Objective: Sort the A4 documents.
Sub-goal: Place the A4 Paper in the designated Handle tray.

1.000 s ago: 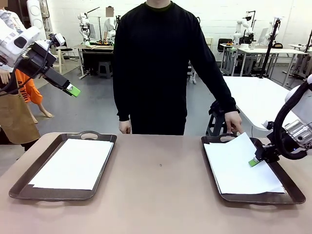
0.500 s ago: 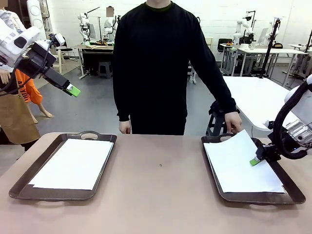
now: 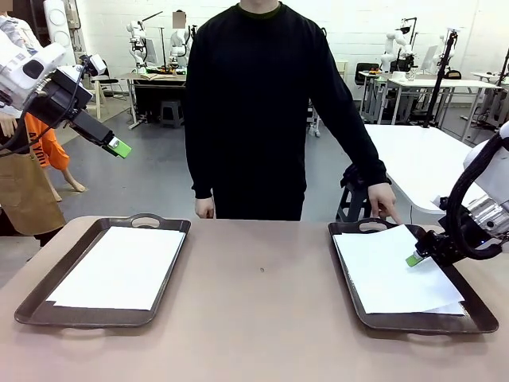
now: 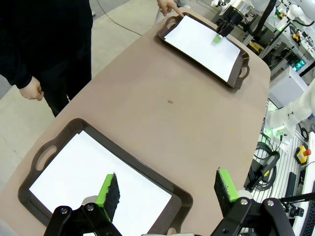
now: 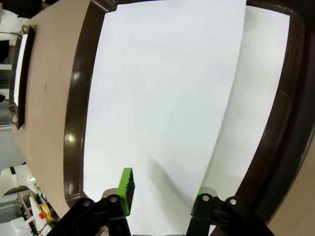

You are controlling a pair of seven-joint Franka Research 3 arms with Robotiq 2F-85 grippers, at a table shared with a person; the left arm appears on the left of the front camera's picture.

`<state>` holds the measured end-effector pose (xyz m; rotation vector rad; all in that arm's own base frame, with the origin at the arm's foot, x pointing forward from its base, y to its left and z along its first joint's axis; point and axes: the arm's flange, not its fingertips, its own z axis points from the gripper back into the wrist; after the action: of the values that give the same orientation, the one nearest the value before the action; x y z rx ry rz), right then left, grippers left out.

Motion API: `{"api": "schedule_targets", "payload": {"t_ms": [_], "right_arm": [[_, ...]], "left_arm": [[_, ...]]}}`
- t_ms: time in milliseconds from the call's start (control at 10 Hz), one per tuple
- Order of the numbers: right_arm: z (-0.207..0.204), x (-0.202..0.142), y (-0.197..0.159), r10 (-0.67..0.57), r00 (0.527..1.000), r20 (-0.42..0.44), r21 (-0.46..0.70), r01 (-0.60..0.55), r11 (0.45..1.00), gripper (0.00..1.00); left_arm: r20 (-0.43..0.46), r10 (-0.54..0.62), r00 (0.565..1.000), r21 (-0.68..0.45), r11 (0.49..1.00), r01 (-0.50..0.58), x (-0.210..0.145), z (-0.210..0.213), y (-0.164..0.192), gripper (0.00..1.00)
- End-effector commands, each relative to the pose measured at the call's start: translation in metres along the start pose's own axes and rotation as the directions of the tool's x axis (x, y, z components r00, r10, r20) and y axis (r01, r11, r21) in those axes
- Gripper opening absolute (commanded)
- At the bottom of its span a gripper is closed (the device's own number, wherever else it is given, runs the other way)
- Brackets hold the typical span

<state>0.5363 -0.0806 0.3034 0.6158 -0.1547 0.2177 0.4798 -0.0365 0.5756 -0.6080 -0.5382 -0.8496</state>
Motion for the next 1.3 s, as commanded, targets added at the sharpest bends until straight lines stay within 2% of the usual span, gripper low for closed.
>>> {"api": "schedule_targets", "payload": {"t_ms": [0, 100, 200, 400, 700, 1000, 1200], "right_arm": [[0.004, -0.002, 0.008, -0.006, 0.999, -0.041, -0.041, 0.004, 0.999, 0.73], [0.011, -0.001, 0.010, 0.013, 0.999, -0.053, -0.103, -0.019, 0.994, 0.77], [0.016, 0.001, 0.014, 0.016, 0.999, -0.050, -0.120, -0.021, 0.992, 0.92], [0.025, 0.003, 0.029, 0.024, 0.998, -0.061, -0.175, -0.034, 0.984, 1.00], [0.031, 0.004, 0.050, 0.056, 0.995, -0.079, -0.283, -0.076, 0.956, 1.00], [0.035, 0.006, 0.055, 0.061, 0.995, -0.075, -0.295, -0.080, 0.952, 1.00], [0.037, 0.011, 0.053, 0.087, 0.993, -0.082, -0.253, -0.105, 0.962, 1.00]], "left_arm": [[0.000, 0.000, 1.000, -0.001, 1.000, 0.000, 0.000, 0.000, 0.000, 1.00], [0.000, 0.000, 1.000, -0.001, 1.000, 0.000, 0.000, 0.000, 0.000, 1.00], [0.000, 0.000, 1.000, -0.001, 1.000, 0.000, 0.000, 0.000, 0.000, 1.00], [0.000, 0.000, 1.000, -0.001, 1.000, 0.000, 0.000, 0.000, 0.000, 1.00], [0.000, 0.000, 1.000, -0.001, 1.000, 0.000, 0.000, 0.000, 0.000, 1.00], [0.000, 0.000, 1.000, -0.001, 1.000, 0.000, 0.000, 0.000, 0.000, 1.00], [0.000, 0.000, 1.000, -0.001, 1.000, 0.000, 0.000, 0.000, 0.000, 1.00]]}}
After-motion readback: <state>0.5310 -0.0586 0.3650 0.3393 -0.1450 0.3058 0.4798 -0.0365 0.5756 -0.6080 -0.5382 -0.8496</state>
